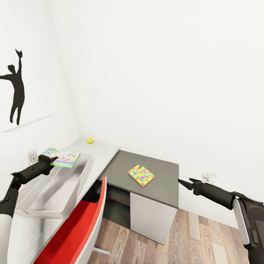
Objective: Put all the toys in the child's room - the three board games (two on the bed and one on the table), the two jigsaw puzzles on the table, and the tennis ball on the table - inside the toy box on the table in the child's room.
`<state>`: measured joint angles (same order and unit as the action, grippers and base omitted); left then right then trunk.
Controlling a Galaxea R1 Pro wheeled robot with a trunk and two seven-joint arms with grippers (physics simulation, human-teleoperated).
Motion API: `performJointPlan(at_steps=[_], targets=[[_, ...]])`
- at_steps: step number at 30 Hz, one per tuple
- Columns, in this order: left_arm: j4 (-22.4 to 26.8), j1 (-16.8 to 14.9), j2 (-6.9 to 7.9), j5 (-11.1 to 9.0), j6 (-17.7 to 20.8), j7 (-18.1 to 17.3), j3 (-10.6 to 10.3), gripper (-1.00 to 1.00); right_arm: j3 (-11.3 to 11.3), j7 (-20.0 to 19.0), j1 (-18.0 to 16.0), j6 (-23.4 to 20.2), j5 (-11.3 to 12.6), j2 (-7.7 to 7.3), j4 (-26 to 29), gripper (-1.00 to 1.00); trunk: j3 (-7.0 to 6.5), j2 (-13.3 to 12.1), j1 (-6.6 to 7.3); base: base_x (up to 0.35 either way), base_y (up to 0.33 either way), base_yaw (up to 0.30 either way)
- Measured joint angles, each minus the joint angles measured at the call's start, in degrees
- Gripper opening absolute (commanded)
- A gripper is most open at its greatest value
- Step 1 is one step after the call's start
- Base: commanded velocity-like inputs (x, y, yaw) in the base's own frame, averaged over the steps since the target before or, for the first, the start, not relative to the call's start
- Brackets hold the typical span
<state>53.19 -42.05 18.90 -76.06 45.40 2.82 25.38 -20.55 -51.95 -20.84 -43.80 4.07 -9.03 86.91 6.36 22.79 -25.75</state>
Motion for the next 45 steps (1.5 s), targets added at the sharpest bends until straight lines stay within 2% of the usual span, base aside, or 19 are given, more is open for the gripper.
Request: performJointPlan(at_steps=[45], targets=[[-0.3, 0.19, 0.19, 0.02, -0.01, -0.19, -0.12, -1.0, 0.02, -0.02, 0.04, 0.0, 0.0, 0.07, 0.23, 1.0, 4.13, 0.01, 0.0, 0.0, 0.0, 0.0]])
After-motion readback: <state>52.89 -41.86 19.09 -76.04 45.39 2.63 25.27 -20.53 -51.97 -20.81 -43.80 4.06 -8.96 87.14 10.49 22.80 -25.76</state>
